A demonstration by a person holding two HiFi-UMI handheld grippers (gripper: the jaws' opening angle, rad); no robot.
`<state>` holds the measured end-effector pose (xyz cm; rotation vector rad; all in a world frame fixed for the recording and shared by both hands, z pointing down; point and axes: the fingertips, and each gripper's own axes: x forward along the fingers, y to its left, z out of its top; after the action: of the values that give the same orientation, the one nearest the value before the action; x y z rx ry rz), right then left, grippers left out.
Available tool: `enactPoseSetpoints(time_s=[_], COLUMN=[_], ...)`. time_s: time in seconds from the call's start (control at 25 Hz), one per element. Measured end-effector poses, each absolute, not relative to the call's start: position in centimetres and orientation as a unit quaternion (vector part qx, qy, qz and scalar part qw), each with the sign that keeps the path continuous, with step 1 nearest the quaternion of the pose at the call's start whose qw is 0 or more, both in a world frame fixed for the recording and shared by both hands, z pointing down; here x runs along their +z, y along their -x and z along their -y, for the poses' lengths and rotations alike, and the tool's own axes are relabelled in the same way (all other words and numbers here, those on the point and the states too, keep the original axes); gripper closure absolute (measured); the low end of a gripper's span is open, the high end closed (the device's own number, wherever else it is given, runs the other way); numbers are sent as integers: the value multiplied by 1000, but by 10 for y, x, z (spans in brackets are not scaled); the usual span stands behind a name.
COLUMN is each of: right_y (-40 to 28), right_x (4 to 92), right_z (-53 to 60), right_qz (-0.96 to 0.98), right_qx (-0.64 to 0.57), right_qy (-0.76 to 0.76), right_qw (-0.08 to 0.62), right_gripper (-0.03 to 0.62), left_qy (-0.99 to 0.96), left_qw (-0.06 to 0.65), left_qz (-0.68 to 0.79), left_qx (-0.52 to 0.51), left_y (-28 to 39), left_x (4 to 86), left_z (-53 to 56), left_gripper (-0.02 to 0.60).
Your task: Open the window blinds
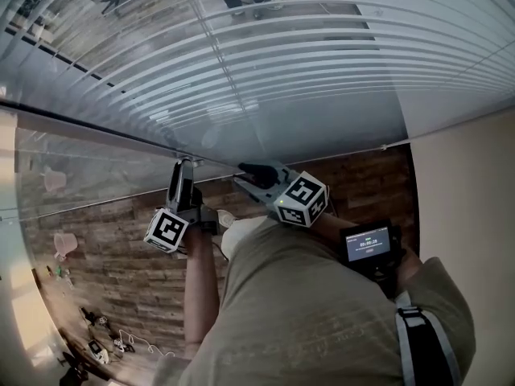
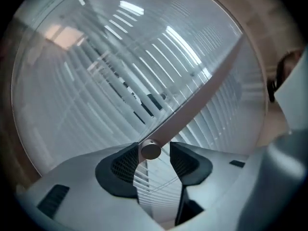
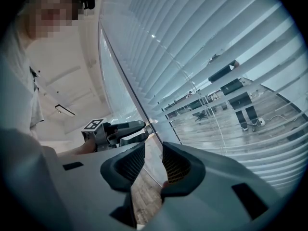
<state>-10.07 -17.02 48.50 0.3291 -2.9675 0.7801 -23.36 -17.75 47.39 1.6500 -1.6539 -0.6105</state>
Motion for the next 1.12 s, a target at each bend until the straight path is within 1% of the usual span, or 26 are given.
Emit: enactPoseSetpoints(time_s=[0.08, 0.12, 0.16, 0.24, 0.32, 0.48, 0.68, 0.92, 1.12], right_y=[101, 100, 100, 101, 101, 101, 103, 102, 104], right_x=[485, 485, 485, 484, 484, 485, 485, 488, 489], right_z=[168, 167, 166, 168, 170, 168, 166, 163, 161], right_qz=[961, 962, 962, 962, 962, 961, 962, 963, 964], right_qx=[253, 253, 252, 250, 250, 253, 250, 247, 246], right_qy=[-105, -104, -104, -106, -107, -106, -102, -100, -98], right_qw=[28, 28, 28, 27, 26, 28, 29, 30, 37], right_gripper=[493, 493, 493, 493, 493, 493, 493, 493, 493], left_qy=[-617, -614, -615, -618, -625, -646, -655, -666, -670], left_qw=[392, 398, 399, 396, 382, 326, 283, 216, 178], left_qz=[618, 610, 607, 608, 623, 667, 692, 714, 720], left_qx=[-291, -303, -308, -304, -274, -179, -107, -8, 40], left_y=[235, 234, 234, 235, 236, 238, 236, 231, 233], left_x=[477, 476, 476, 475, 476, 476, 477, 480, 480], left_z=[177, 177, 178, 180, 181, 178, 179, 179, 183], left_gripper=[379, 399, 442, 443, 445, 445, 445, 445, 445])
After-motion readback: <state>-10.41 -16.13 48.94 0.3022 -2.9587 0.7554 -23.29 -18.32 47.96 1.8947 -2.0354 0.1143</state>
